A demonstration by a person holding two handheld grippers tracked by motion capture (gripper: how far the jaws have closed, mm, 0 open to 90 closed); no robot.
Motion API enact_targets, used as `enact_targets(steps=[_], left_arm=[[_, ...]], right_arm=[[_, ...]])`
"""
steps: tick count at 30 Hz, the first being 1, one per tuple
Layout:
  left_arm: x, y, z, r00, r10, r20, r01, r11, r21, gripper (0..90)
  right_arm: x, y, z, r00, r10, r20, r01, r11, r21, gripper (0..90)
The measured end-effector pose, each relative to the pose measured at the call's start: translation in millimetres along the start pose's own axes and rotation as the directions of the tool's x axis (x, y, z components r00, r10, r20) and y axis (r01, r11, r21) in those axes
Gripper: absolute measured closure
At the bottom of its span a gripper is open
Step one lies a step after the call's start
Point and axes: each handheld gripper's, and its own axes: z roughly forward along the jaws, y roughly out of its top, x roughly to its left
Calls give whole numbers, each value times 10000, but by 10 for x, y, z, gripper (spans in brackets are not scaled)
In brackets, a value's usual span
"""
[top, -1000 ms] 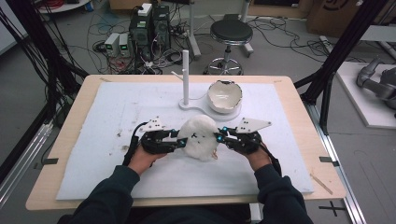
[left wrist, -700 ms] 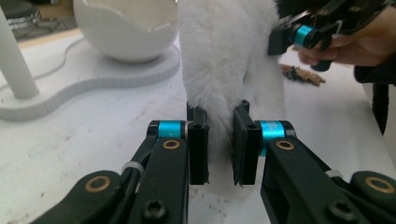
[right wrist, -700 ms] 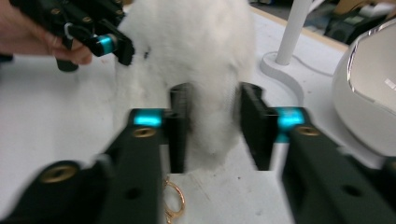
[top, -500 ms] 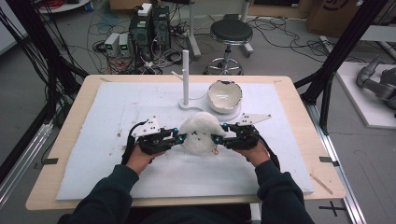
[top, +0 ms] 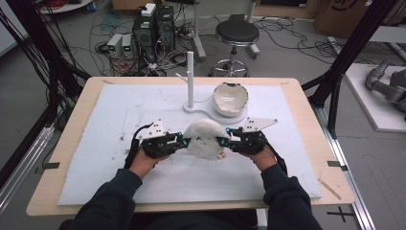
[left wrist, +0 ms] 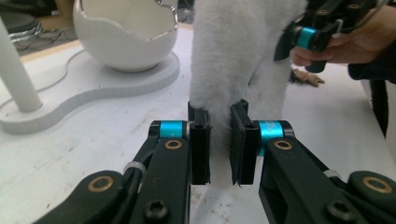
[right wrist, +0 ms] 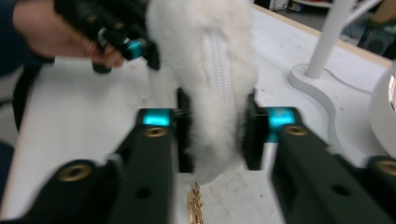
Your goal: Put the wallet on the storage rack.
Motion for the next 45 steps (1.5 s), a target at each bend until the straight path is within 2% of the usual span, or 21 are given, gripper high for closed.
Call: enact_targets(steps=[1, 2, 3, 6, 7, 8, 9, 10, 11, 12, 16, 18, 20, 26, 30, 31, 33, 36, 38, 41, 45], left_arm=[[-12, 2, 3, 9999, 116, 94, -116, 9999, -37, 806], [-12, 2, 3, 9999, 116, 94, -116, 9999, -37, 807], [-26, 3, 8, 9993, 328, 157, -326, 9994, -92, 808], [-22, -1, 9, 9993, 324, 165, -323, 9995, -33, 807], [-20, -3, 10, 9996, 285, 47, -285, 9996, -7, 807], [-11, -1, 6, 9997, 254, -49, -254, 9997, 47, 796], [-6, -1, 19, 9993, 5, -369, 3, 9998, 207, 774], [-6, -1, 19, 9993, 5, -369, 3, 9998, 207, 721], [5, -4, 27, 9979, -205, -607, 229, 9990, 392, 612], [61, -11, 11, 9909, -857, -1041, 911, 9947, 481, 536], [175, 21, -130, 9757, -1386, -1695, 1409, 9900, 18, 456], [223, 40, -199, 9707, -1420, -1937, 1415, 9898, -167, 438], [267, 39, -254, 9645, -1564, -2128, 1520, 9877, -372, 420], [329, 21, -307, 9542, -1657, -2490, 1605, 9862, -412, 367], [344, 19, -319, 9482, -1703, -2683, 1628, 9854, -502, 265], [344, 19, -319, 9482, -1703, -2683, 1628, 9854, -502, 241], [369, 15, -353, 9472, -1736, -2695, 1615, 9846, -668, 219], [387, 11, -381, 9455, -1749, -2745, 1615, 9843, -708, 219], [416, 3, -423, 9425, -1774, -2831, 1636, 9839, -718, 219], [436, -2, -457, 9381, -1855, -2925, 1701, 9824, -774, 222], [448, -7, -484, 9345, -1907, -3006, 1744, 9814, -804, 224]], right_arm=[[-26, -1, -5, 9995, 322, -55, -323, 9994, -150, 607], [-26, -1, -5, 9995, 322, -55, -323, 9994, -150, 607], [-57, -9, -4, 9971, 685, -317, -692, 9974, -212, 604], [-62, -18, 17, 9950, 742, -670, -752, 9971, -132, 708], [-62, -18, 17, 9950, 742, -670, -752, 9971, -132, 708], [-49, -7, 11, 9958, 485, -776, -501, 9986, -191, 758], [-38, 2, 9, 9965, 344, -762, -359, 9992, -191, 766], [-38, 2, 9, 9965, 344, -762, -359, 9992, -191, 766], [-16, 42, 2, 9984, -40, -562, 36, 10000, -59, 772], [-18, 67, -17, 9991, -139, -398, 135, 9999, -97, 773], [-88, 201, -175, 9979, -477, 428, 498, 9975, -495, 774], [-148, 284, -258, 9933, -690, 924, 754, 9948, -686, 773], [-215, 369, -319, 9854, -999, 1376, 1085, 9925, -566, 773], [-427, 618, -441, 9670, -1446, 2098, 1523, 9881, -209, 773], [-579, 787, -464, 9469, -1994, 2524, 2013, 9794, 184, 773], [-579, 787, -464, 9469, -1994, 2524, 2013, 9794, 184, 773], [-701, 877, -449, 9351, -2246, 2741, 2187, 9744, 525, 773], [-776, 927, -436, 9299, -2357, 2823, 2257, 9718, 679, 773], [-865, 980, -424, 9248, -2436, 2922, 2349, 9698, 652, 773], [-951, 1025, -399, 9147, -2663, 3040, 2495, 9638, 937, 772], [-1038, 1049, -367, 9109, -2745, 3081, 2548, 9615, 1033, 772]])
